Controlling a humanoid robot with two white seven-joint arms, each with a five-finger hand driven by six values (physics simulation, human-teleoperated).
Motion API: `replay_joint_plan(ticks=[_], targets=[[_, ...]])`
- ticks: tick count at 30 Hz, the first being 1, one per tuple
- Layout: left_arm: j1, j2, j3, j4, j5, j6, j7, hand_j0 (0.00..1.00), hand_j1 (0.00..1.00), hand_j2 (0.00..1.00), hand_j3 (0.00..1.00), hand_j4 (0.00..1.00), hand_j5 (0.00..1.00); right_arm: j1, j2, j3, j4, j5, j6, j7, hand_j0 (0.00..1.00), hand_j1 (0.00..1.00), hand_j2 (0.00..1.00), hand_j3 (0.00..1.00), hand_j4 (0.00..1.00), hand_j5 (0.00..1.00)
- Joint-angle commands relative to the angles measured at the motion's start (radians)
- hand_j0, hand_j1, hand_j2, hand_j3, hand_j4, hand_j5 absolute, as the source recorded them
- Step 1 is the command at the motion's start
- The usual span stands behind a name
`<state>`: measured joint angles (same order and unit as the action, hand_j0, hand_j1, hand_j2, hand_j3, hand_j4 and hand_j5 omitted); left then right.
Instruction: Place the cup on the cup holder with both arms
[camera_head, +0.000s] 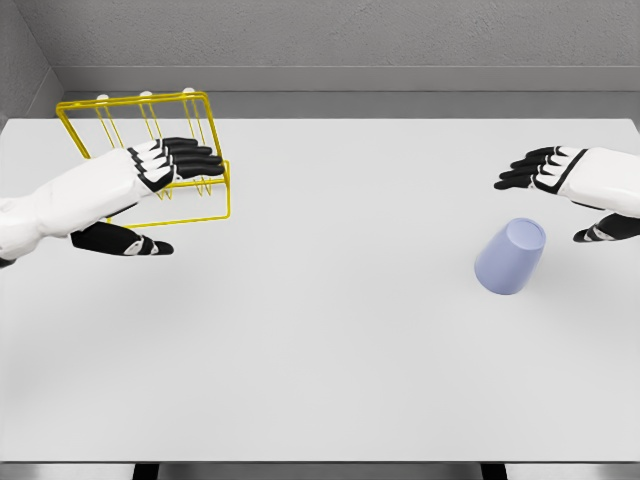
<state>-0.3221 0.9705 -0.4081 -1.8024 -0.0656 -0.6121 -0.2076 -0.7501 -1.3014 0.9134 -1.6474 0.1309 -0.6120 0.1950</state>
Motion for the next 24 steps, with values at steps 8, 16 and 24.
replay_joint_plan(ticks=[8, 16, 24], targets=[[-0.002, 0.002, 0.005, 0.000, 0.007, 0.001, 0.002, 1.00, 1.00, 1.00, 1.00, 1.00, 1.00, 0.002, 0.014, 0.001, 0.011, 0.006, 0.001, 0.003, 1.00, 1.00, 1.00, 1.00, 1.00, 1.00], [0.048, 0.002, -0.005, 0.024, 0.004, 0.001, 0.004, 1.00, 1.00, 1.00, 1.00, 1.00, 1.00, -0.011, 0.111, -0.001, 0.069, 0.069, 0.001, 0.210, 1.00, 1.00, 1.00, 1.00, 1.00, 1.00], [0.048, -0.061, -0.104, 0.026, -0.011, 0.001, 0.002, 1.00, 1.00, 1.00, 1.00, 1.00, 1.00, -0.026, 0.177, -0.001, 0.149, 0.115, 0.001, 0.224, 1.00, 1.00, 1.00, 1.00, 1.00, 1.00]])
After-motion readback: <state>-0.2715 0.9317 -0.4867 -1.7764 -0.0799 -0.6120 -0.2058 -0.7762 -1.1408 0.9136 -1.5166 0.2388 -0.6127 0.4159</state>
